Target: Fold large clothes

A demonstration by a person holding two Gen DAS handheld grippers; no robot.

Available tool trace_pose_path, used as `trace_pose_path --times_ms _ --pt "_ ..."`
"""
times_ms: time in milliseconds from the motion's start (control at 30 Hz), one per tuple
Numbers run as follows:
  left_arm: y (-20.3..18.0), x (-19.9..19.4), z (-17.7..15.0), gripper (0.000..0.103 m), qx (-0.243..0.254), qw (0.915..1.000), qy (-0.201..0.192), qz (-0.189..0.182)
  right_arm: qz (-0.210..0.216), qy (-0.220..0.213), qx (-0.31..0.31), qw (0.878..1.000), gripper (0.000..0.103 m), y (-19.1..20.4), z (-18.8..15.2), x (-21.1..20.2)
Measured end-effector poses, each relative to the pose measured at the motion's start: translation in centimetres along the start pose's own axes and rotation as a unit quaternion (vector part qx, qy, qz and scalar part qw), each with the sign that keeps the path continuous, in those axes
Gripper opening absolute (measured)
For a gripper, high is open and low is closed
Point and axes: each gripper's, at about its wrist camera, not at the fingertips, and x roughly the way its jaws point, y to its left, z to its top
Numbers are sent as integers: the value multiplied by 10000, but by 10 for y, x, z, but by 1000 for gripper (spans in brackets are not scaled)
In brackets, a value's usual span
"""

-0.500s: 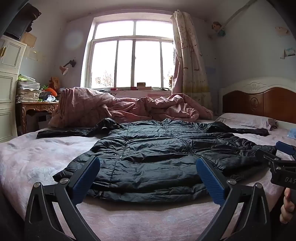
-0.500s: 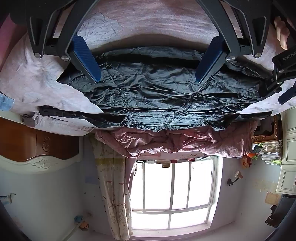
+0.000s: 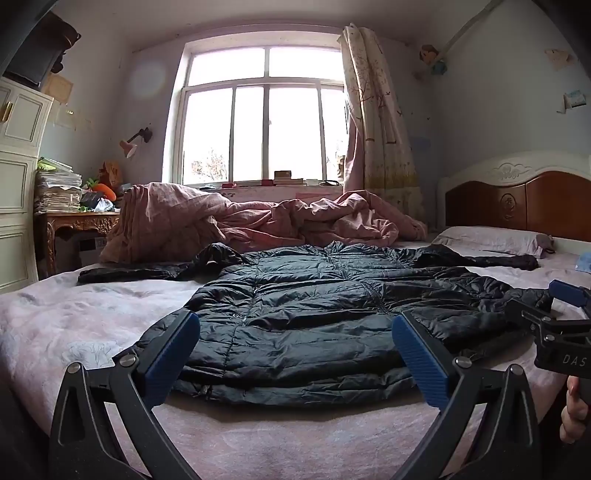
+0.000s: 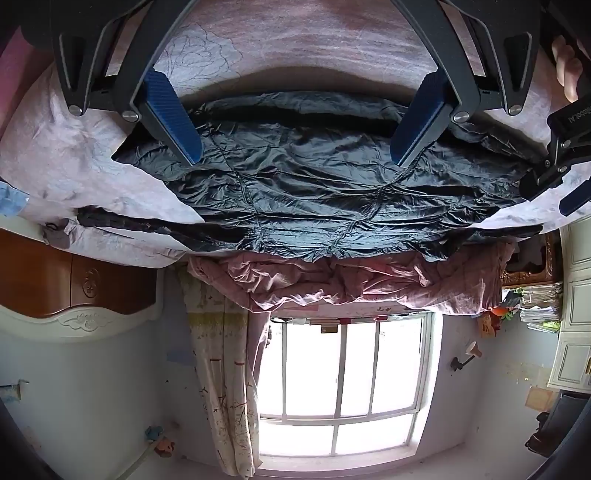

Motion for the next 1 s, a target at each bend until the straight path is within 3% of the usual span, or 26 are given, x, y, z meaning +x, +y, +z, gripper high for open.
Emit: trace_pose_path --times_ms 233,833,1000 --pt "5 -8 2 103 -127 9997 -200 37 21 -29 -27 10000 103 -1 0 0" --pt "10 -3 -3 103 -177 9996 -165 147 -10 51 200 9998 103 -16 4 6" --pt "14 -5 -1 103 -198 9993 -230 228 -311 -129 -88 9994 103 -9 5 4"
